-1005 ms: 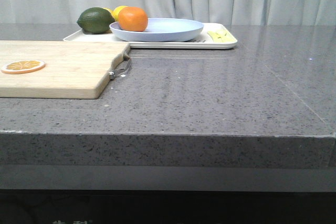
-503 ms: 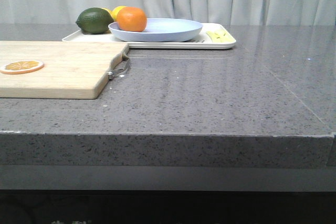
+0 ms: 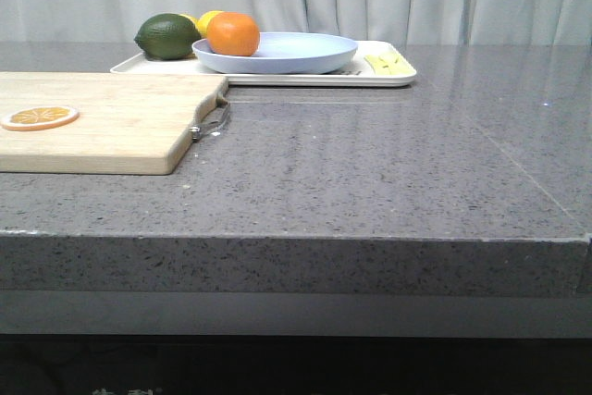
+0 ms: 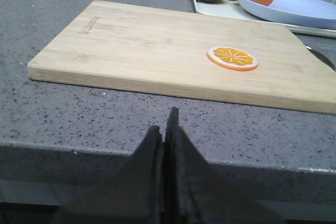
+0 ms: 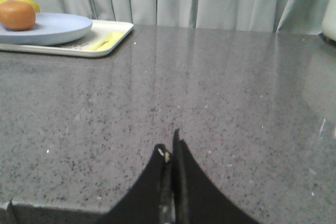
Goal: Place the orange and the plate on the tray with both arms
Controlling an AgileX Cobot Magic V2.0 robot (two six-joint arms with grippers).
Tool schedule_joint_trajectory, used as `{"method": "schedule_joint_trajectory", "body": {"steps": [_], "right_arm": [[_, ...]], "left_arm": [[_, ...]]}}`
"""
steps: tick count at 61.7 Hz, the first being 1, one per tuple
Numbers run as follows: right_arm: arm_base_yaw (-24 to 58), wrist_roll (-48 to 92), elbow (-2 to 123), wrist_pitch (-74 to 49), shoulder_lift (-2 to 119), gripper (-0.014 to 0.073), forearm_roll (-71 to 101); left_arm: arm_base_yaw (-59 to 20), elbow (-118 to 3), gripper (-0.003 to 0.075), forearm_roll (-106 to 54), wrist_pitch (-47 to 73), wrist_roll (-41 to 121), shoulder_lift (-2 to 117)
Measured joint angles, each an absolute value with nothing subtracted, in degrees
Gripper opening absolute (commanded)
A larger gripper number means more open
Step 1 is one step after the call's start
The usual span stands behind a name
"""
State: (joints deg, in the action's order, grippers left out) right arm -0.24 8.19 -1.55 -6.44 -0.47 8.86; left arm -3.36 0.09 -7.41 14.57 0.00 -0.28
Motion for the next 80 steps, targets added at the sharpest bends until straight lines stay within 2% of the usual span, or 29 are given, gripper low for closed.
{"method": "schedule_joint_trajectory", "body": {"steps": [16, 80], "right_arm": [[-0.2, 8.1, -1.6, -9.9, -0.5, -0.006, 8.6], [-0.2, 8.0, -1.6, -9.9, -0.5, -0.006, 8.6]], "left_arm": [[-3.4, 0.1, -0.0018, -7.4, 14.6, 0.0, -0.3], [-3.4, 0.1, -0.0018, -7.4, 14.6, 0.0, -0.3]]}}
